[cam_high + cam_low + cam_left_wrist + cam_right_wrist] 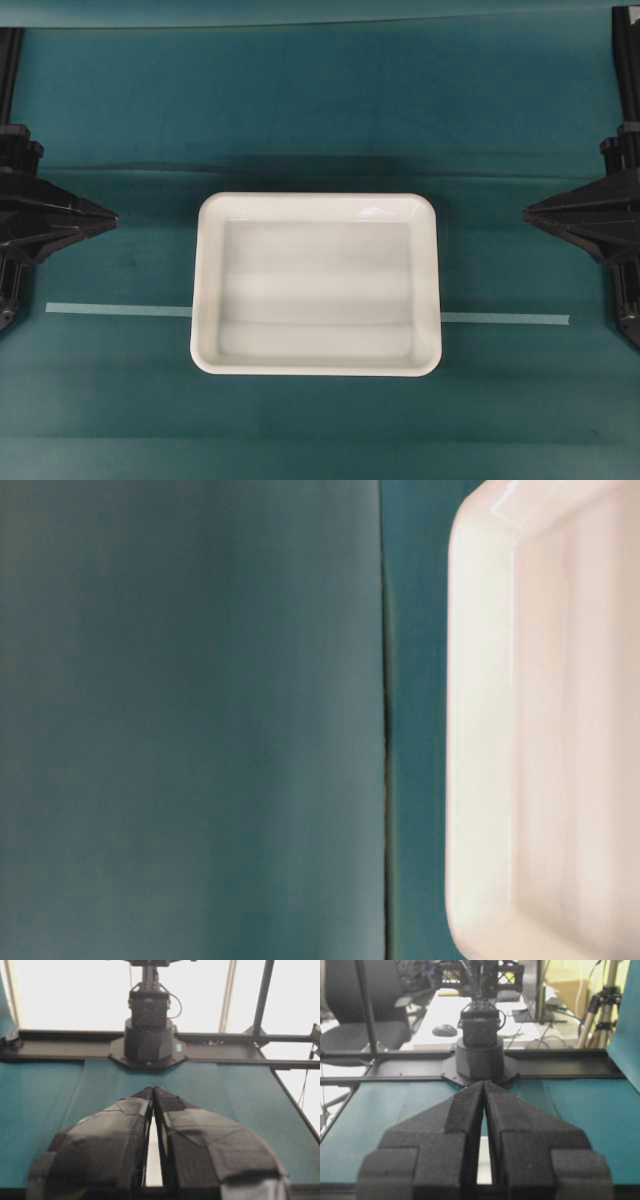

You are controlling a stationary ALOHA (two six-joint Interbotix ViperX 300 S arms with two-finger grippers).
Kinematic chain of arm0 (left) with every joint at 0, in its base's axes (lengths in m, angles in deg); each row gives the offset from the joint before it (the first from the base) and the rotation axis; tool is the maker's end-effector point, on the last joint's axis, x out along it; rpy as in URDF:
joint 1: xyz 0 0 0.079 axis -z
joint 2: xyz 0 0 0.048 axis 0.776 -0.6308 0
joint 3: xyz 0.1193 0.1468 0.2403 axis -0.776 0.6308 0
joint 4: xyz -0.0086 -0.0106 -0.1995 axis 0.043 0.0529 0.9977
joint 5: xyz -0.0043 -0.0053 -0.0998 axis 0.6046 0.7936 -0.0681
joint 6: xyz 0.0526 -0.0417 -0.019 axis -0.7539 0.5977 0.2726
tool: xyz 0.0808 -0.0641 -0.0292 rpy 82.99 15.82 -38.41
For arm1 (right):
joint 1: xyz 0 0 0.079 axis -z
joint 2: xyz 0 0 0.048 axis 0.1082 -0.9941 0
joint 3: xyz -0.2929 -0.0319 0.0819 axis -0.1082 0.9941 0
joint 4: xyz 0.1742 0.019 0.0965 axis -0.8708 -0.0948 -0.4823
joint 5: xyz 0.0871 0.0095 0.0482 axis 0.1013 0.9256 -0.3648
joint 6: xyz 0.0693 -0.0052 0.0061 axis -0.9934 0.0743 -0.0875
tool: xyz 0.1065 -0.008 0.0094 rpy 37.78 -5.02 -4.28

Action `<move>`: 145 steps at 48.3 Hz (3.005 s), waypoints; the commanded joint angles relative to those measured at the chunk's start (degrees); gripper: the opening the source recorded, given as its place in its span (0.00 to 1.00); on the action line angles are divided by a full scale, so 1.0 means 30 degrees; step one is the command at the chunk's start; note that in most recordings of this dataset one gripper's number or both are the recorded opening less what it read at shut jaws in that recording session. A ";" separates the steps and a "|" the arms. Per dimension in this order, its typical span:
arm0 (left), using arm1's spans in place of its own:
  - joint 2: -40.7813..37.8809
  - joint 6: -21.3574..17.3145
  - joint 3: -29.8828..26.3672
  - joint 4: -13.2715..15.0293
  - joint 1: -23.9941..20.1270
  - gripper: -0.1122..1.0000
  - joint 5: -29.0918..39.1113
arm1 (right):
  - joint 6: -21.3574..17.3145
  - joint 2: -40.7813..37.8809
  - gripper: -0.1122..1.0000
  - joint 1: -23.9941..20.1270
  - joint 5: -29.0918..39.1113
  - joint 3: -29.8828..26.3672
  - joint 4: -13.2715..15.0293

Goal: Lift the white case with both hands.
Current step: 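Open both grippers and move them toward the tray's short sides, then lower both grippers onto the left and right rims of the white tray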

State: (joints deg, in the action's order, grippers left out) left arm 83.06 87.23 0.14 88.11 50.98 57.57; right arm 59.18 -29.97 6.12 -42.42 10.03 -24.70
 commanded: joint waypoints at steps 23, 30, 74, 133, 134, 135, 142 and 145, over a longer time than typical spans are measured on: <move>-0.0381 0.7383 -0.1699 -0.0264 0.0557 0.07 0.1875 | -0.6270 0.0586 0.10 0.0088 0.5801 -0.1758 -0.3545; -0.0967 1.2012 -0.1934 -0.0264 0.0645 0.07 0.1875 | -0.9258 0.0117 0.10 0.0117 0.6357 -0.1934 -0.3545; -0.4014 2.2559 -0.2021 -0.0264 0.0791 0.10 0.4072 | -2.1182 -0.2080 0.19 0.1143 0.9258 -0.1289 -0.3486; -1.1191 2.3232 0.2139 -0.0322 0.0293 0.96 -0.2490 | -2.2939 -0.7090 0.93 0.0879 0.2285 0.2373 -0.3516; -1.1309 2.3203 0.2197 -0.0293 0.0146 0.96 -0.2578 | -2.2939 -0.7207 0.93 0.0879 0.2139 0.2432 -0.3516; -1.1396 2.3174 0.2197 -0.0293 0.0029 0.96 -0.2637 | -2.2939 -0.7324 0.93 0.0879 0.1992 0.2490 -0.3545; -1.2334 2.2588 0.2227 -0.0322 -0.0498 0.96 -0.3018 | -2.2939 -0.8320 0.93 0.0879 0.1055 0.2754 -0.3545; -1.2773 2.2441 0.2139 -0.0322 -0.0557 0.96 -0.3193 | -2.2939 -0.8848 0.93 0.0908 0.0645 0.2695 -0.3574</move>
State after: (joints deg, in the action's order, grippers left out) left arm 47.20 154.99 7.17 87.32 49.58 49.04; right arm -9.73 -53.61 8.85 -38.73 18.65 -35.16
